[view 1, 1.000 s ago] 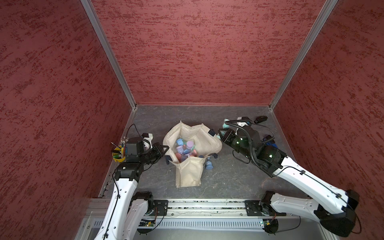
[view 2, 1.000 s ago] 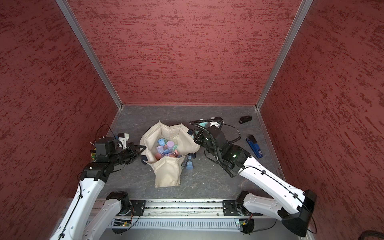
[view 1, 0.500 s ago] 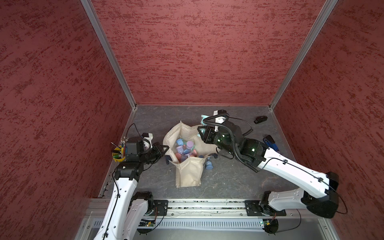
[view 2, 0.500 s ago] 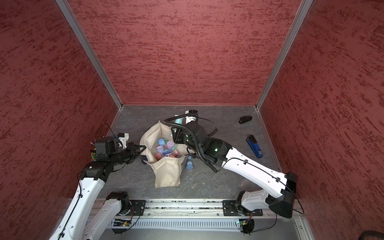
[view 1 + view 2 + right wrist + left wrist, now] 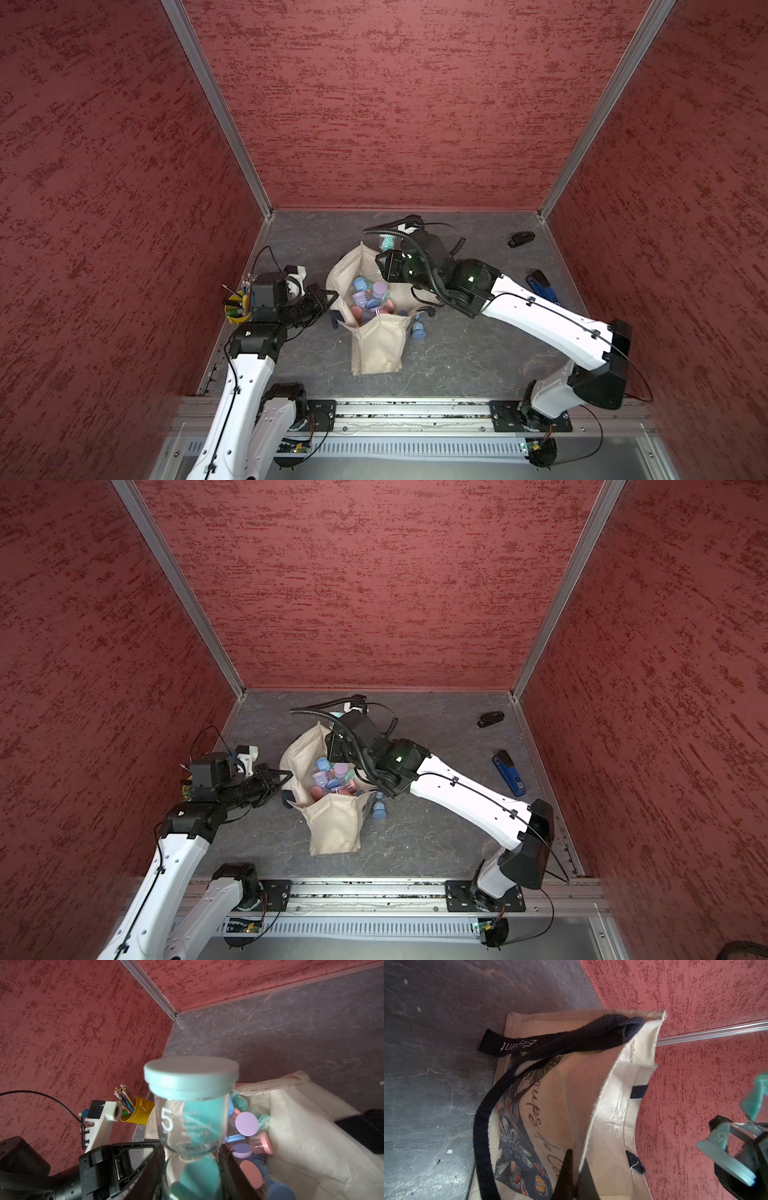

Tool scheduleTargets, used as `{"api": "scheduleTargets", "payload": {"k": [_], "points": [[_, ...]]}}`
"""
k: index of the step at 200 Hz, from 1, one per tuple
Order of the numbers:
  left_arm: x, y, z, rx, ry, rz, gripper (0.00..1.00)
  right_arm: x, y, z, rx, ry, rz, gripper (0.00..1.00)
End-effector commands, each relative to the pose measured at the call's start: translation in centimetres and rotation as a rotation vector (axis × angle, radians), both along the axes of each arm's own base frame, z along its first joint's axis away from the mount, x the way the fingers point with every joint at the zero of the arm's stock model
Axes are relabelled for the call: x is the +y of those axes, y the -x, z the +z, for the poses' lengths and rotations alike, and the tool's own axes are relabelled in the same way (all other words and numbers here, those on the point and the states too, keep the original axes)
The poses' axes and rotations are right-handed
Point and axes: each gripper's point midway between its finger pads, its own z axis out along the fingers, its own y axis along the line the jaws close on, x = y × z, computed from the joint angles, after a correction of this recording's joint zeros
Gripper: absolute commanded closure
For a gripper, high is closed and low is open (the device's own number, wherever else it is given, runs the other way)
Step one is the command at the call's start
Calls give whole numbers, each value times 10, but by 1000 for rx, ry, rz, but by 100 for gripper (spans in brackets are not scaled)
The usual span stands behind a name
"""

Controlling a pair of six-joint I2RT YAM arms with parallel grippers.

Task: Put the hourglass into the canvas bag
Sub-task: Place the hourglass in the canvas bag.

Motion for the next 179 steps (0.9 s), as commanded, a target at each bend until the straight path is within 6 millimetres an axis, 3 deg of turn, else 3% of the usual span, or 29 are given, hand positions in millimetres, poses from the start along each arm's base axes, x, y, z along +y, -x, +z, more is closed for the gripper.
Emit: {"api": "scheduleTargets", "payload": {"k": [1, 87, 147, 179], "points": [[-2, 1, 11, -19, 3, -15, 99, 2, 4, -3, 35, 29, 24, 90], [-2, 1, 9, -15, 0, -11, 99, 30, 8, -53, 158, 75, 125, 90], [-2, 2, 7, -12, -2, -10, 99, 37, 16, -81, 215, 90, 158, 91], [-2, 1, 7, -15, -6, -12, 99, 41, 20, -105, 265, 104, 166, 91]]}}
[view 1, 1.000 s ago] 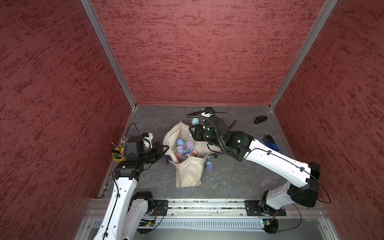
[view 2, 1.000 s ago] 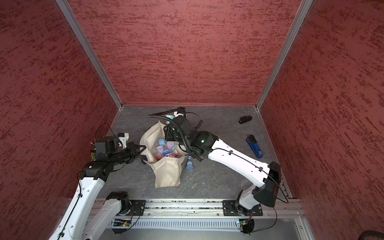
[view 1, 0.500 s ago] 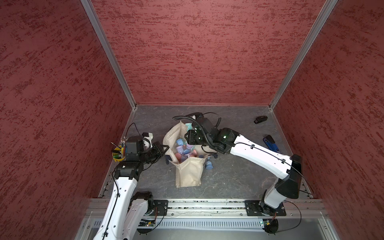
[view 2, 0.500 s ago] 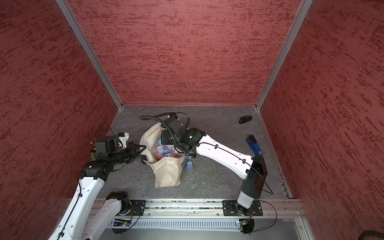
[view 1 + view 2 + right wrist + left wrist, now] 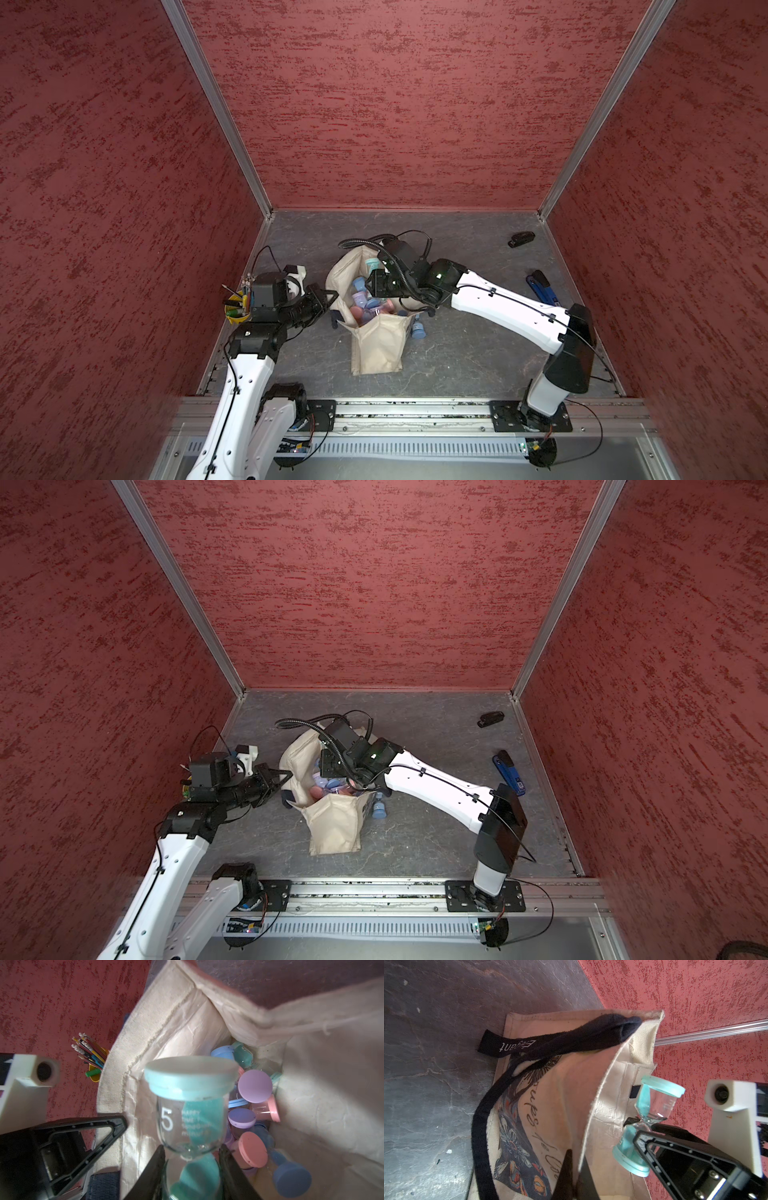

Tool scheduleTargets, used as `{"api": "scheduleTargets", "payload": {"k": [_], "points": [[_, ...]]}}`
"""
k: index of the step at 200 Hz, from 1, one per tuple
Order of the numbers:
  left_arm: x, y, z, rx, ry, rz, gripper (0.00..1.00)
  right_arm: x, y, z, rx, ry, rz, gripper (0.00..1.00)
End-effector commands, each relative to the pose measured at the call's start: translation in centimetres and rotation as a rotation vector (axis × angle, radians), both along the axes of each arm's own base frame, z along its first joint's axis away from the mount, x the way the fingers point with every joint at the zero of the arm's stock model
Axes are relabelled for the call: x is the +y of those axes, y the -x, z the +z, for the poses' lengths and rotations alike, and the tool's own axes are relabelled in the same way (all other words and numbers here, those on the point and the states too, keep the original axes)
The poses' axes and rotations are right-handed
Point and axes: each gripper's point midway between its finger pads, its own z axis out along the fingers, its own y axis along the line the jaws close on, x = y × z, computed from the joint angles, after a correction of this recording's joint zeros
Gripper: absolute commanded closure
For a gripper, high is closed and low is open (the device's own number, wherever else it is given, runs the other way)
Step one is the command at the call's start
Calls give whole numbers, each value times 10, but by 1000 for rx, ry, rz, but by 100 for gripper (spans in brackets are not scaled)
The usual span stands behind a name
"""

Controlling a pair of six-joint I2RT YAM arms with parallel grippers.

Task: Put the hourglass into the canvas bag
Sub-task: Place the hourglass in the canvas bag.

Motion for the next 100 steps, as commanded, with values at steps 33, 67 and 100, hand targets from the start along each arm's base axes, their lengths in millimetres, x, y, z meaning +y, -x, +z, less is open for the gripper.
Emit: {"api": "scheduleTargets", "payload": {"k": [33, 67, 100], "points": [[-1, 2, 3, -9, -7, -11, 99, 16, 6, -40, 69, 12, 21, 91], [-1, 2, 3, -10, -8, -11, 99, 16, 5, -49, 74, 29, 16, 91], [-2, 1, 1, -7, -3, -10, 99, 19, 5, -65, 100, 42, 17, 91]]}}
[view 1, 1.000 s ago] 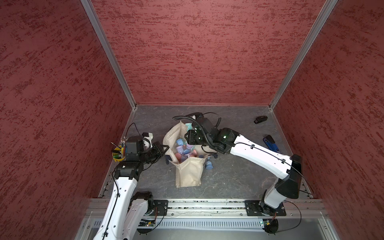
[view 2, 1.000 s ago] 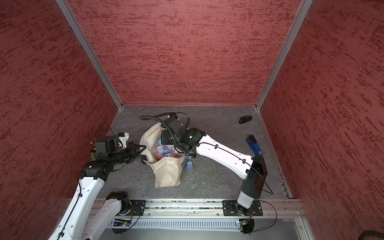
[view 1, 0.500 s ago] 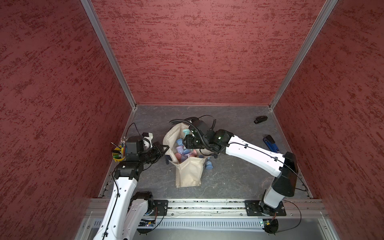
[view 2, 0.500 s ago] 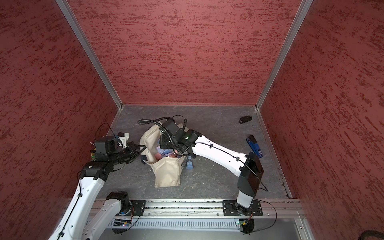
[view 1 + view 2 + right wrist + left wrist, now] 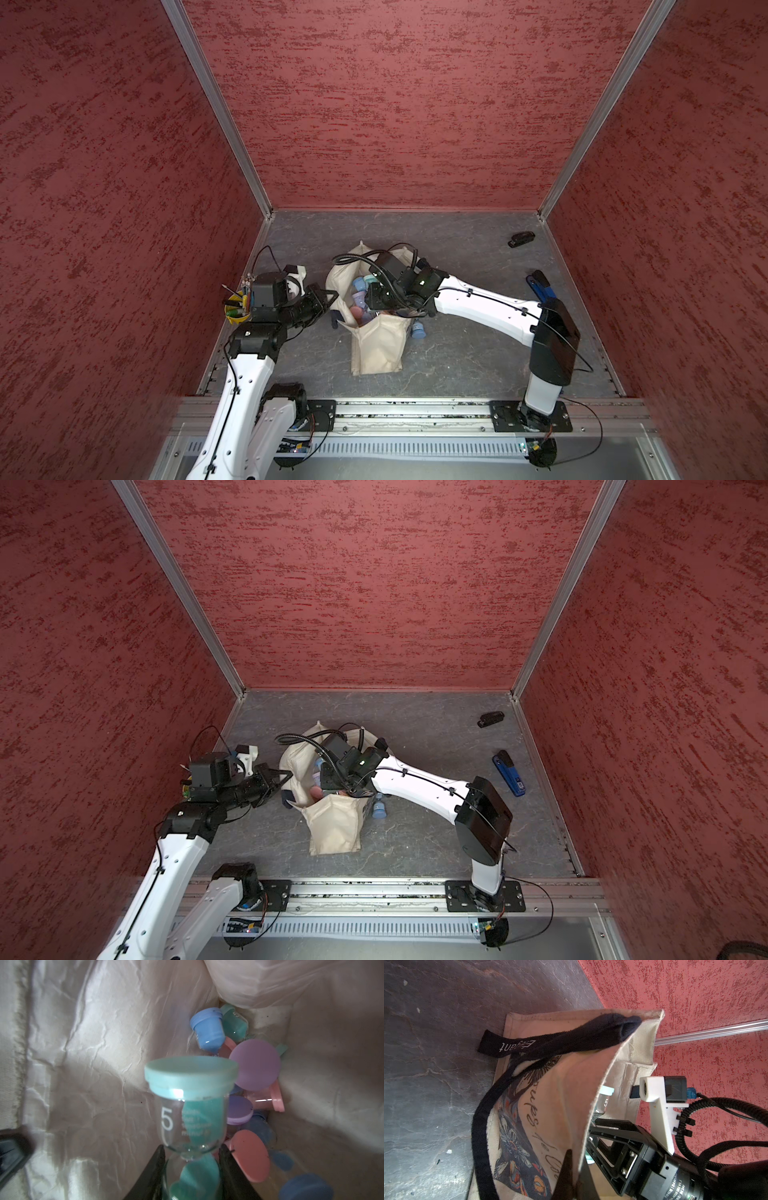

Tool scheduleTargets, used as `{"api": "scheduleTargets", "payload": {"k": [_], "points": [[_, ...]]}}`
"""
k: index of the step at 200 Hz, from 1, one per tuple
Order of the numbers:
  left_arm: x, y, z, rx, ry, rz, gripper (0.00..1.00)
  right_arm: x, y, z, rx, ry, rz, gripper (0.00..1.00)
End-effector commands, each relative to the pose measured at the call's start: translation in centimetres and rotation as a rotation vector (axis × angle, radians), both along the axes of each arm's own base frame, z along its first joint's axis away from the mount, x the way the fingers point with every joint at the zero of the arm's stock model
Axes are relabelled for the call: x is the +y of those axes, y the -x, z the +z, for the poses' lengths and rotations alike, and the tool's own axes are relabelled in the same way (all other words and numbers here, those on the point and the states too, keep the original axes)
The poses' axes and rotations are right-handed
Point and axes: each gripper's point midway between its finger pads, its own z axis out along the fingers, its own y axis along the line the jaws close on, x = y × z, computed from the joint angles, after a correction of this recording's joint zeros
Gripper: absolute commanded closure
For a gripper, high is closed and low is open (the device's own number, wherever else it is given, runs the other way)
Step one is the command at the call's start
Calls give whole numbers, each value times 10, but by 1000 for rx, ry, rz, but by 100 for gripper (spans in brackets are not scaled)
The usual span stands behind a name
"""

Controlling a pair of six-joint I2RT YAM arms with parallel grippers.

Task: Put the hourglass into the canvas bag
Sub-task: Place the hourglass in the canvas bag.

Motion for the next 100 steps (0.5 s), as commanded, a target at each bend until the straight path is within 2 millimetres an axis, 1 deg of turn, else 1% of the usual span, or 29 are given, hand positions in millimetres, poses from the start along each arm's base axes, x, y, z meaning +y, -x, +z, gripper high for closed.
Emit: {"api": "scheduleTargets", "payload": {"k": [1, 18, 37, 49, 54, 60, 70, 76, 86, 100], "points": [[-1, 1, 1, -6, -2, -9, 99, 11, 1, -4, 6, -32, 8, 91], [-1, 1, 2, -8, -4, -10, 99, 12, 2, -10, 17, -30, 9, 92], [-1, 2, 1, -8, -5, -11, 99, 13, 2, -12, 18, -28, 9, 91], [-1, 2, 1, -8, -5, -11, 99, 13, 1, -13, 17, -26, 7, 89], [-1, 2, 1, -8, -5, -11, 99, 13, 1, -12, 17, -27, 7, 86], [-1, 2, 2, -10, -5, -10, 99, 14, 1, -11, 13, -26, 8, 80], [-1, 2, 1, -8, -5, -11, 99, 13, -1, -8, 6, -20, 5, 64], [-1, 2, 1, -9, -4, -11, 99, 11, -2, -6, -2, -12, 0, 57], [-1, 2, 1, -8, -5, -10, 99, 9, -5, 1, -20, -3, -9, 50], [-1, 2, 0, -8, -5, -11, 99, 4, -9, 15, -56, 2, -26, 43]]}}
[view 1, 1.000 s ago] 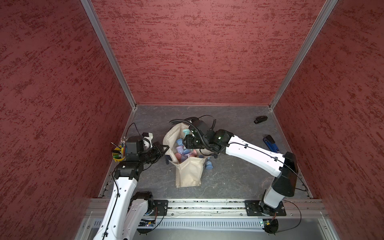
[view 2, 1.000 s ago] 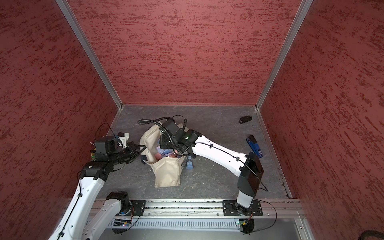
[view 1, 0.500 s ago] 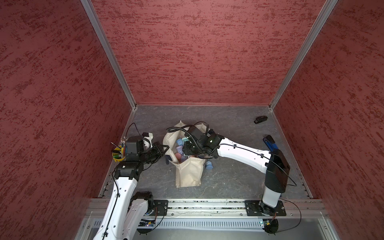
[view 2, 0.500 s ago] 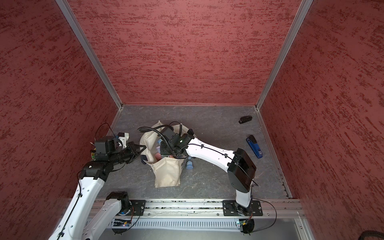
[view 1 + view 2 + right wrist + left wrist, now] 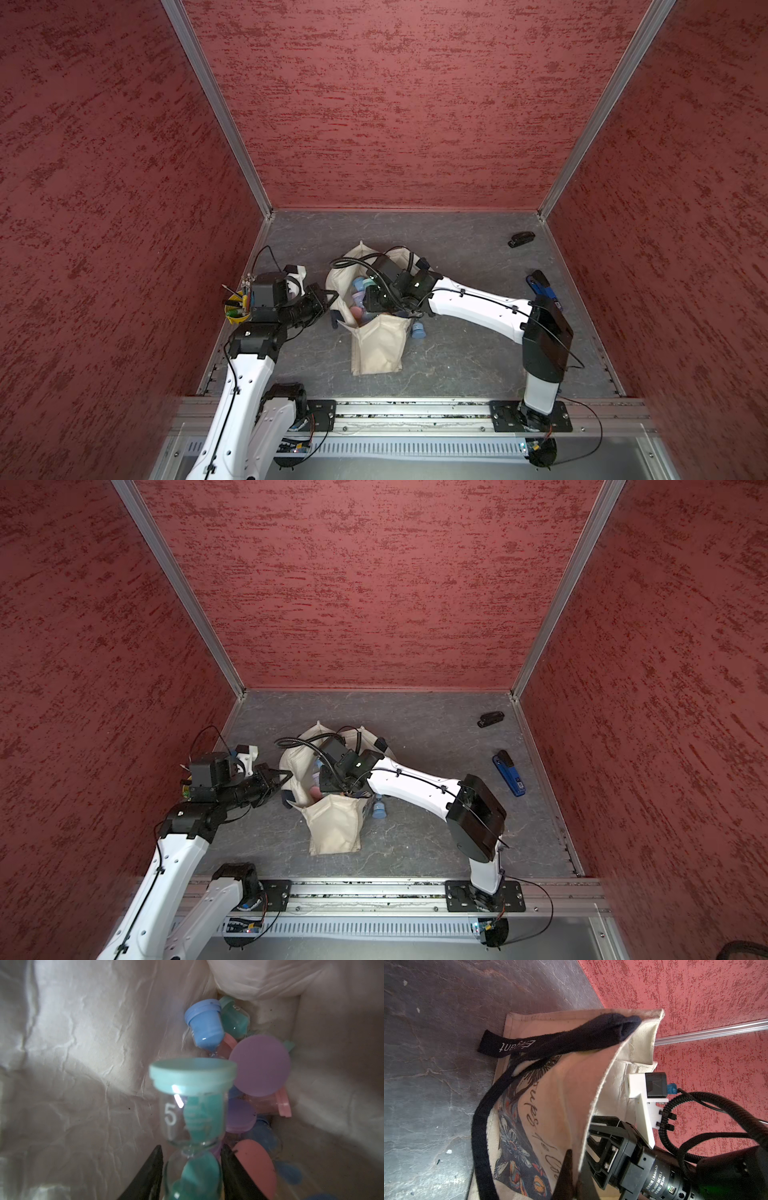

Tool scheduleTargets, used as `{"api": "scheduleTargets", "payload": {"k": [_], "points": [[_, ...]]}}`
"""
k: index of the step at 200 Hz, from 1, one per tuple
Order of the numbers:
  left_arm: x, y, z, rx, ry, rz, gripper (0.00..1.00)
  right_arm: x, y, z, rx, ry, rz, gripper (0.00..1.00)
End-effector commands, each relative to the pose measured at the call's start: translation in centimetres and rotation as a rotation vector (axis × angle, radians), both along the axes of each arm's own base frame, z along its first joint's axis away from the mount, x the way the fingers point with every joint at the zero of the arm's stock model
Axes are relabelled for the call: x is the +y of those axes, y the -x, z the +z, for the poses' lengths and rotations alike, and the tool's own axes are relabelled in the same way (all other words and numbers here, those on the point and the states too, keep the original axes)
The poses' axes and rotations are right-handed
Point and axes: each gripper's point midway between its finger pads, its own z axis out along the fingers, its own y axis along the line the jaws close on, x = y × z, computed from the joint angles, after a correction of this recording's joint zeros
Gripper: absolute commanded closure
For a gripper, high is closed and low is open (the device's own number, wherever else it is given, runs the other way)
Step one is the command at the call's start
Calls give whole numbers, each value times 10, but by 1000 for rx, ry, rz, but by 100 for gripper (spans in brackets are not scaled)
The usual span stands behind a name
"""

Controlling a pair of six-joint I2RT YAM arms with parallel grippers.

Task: Put the hourglass into the canvas bag
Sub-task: Place the hourglass in the canvas bag, then pick up the hourglass from the center of the board.

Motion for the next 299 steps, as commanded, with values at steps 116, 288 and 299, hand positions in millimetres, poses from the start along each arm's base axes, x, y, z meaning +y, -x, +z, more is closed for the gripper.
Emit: {"api": "scheduleTargets", "payload": {"k": [116, 288, 299], "points": [[-1, 0, 4, -9, -6, -4, 99, -96, -7, 141, -355, -32, -219, 33], [0, 0, 9, -18, -20, -1, 100, -146, 112, 3, -139, -8, -47, 33], [0, 0, 9, -20, -21, -1, 100, -145, 114, -13, -116, 5, -52, 33]]}}
